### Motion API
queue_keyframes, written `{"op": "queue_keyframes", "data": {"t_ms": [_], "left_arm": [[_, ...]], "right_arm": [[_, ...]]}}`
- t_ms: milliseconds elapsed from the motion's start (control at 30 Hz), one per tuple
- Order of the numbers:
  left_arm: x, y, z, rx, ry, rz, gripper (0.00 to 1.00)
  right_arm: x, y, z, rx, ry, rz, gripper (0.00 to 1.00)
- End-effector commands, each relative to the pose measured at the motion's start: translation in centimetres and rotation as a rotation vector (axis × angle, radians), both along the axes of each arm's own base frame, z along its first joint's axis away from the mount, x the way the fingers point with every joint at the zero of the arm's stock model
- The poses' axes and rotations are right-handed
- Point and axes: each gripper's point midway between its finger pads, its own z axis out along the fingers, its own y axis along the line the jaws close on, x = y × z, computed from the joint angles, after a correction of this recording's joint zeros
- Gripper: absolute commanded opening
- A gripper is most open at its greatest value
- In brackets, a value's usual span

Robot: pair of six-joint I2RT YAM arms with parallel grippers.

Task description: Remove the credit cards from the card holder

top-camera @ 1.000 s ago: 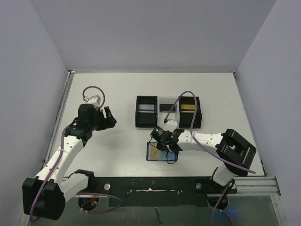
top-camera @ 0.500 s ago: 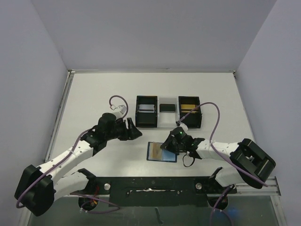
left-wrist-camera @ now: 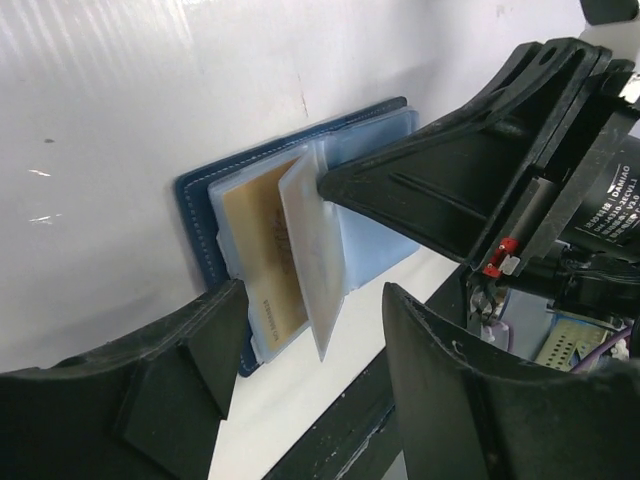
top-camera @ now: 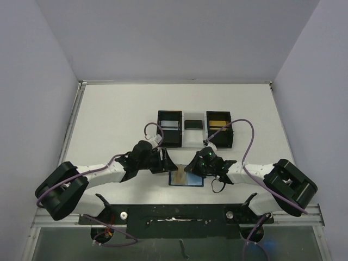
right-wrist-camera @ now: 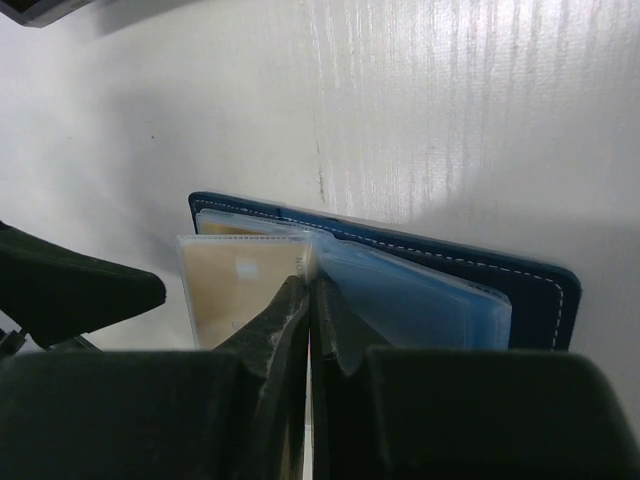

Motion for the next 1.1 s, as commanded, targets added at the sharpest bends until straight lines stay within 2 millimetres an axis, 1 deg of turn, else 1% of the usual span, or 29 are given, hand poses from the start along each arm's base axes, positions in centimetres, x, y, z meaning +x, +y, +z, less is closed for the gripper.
{"op": "queue_keyframes", "data": {"t_ms": [0, 67, 167, 267, 400, 433, 567, 667, 700, 767, 833, 900, 967, 1067], "left_arm": [[0.3, -2.7, 1.9, -0.121, -0.042, -0.032, 0.53], [-0.2, -3.5, 1.8, -0.15, -0.032, -0.06, 0.47], [-0.3, -4.1, 1.4, -0.156, -0.012, -0.07, 0.39], [-0.5, -4.3, 1.2, -0.151, -0.012, -0.075, 0.38], [-0.7, -5.2, 0.8, -0.16, 0.008, -0.122, 0.38], [-0.7, -5.4, 0.9, -0.173, 0.011, -0.127, 0.38], [-0.8, -5.7, 1.2, -0.204, 0.018, -0.133, 0.37], [-0.9, -5.6, 1.0, -0.19, 0.027, -0.135, 0.38], [-0.9, -5.6, 0.9, -0.185, 0.03, -0.136, 0.38], [-0.9, -5.5, 0.8, -0.174, 0.03, -0.137, 0.38], [-0.9, -5.5, 0.8, -0.171, 0.031, -0.135, 0.38], [-0.8, -5.5, 0.8, -0.173, 0.032, -0.127, 0.38], [-0.8, -5.7, 1.1, -0.186, 0.029, -0.13, 0.39], [-0.8, -6.4, 1.7, -0.197, 0.017, -0.159, 0.41]], "right_arm": [[-1.5, -1.7, -2.6, -0.087, 0.069, 0.006, 0.0], [-1.5, -1.7, -2.6, -0.09, 0.07, 0.005, 0.0], [-1.4, -2.0, -2.5, -0.097, 0.066, -0.004, 0.0], [-1.4, -2.2, -2.3, -0.101, 0.065, -0.008, 0.0], [-1.0, -1.8, -1.5, -0.075, 0.04, -0.002, 0.0], [-1.0, -1.6, -1.2, -0.069, 0.034, 0.006, 0.02], [-0.2, -0.4, 1.1, -0.032, -0.015, 0.055, 0.13], [1.1, 0.7, 3.8, 0.017, -0.071, 0.071, 0.22], [1.4, 0.7, 4.4, 0.009, -0.073, 0.067, 0.24], [2.2, 0.2, 5.6, -0.022, -0.086, 0.041, 0.26], [2.9, -0.7, 6.5, -0.063, -0.114, 0.005, 0.29], [3.3, -2.1, 6.9, -0.109, -0.121, -0.044, 0.33], [3.3, -3.9, 7.0, -0.168, -0.115, -0.101, 0.39], [3.1, -6.3, 7.0, -0.221, -0.111, -0.165, 0.42]]}}
